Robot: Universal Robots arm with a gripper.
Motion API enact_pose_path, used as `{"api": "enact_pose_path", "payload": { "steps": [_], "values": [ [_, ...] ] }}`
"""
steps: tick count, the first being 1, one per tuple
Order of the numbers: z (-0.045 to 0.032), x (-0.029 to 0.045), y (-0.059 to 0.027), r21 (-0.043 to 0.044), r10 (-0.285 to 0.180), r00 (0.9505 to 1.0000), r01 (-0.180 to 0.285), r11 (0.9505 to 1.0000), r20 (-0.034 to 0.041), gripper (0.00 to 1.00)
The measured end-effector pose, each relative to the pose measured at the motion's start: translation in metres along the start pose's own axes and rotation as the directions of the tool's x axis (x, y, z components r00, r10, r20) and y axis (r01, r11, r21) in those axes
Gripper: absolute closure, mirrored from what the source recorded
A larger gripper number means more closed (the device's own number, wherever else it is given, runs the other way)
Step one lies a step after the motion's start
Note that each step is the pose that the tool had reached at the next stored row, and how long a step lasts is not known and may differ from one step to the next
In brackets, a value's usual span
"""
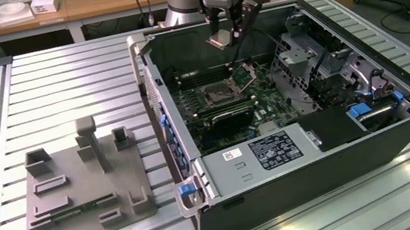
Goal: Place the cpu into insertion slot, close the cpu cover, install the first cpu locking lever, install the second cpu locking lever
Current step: 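Place the cpu into insertion slot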
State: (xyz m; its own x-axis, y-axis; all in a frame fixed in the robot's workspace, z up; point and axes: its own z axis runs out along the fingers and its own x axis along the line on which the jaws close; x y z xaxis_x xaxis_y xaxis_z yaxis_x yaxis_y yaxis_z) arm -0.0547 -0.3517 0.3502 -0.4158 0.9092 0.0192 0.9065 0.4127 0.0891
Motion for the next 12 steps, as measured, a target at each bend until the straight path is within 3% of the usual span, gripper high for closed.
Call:
{"api": "enact_pose_path", "payload": {
  "steps": [12],
  "values": [
    [0.0006, 0.0000, -0.0001, -0.0001, 0.001, 1.0000, -0.001, 1.0000, 0.0000, 0.45]
  ]
}}
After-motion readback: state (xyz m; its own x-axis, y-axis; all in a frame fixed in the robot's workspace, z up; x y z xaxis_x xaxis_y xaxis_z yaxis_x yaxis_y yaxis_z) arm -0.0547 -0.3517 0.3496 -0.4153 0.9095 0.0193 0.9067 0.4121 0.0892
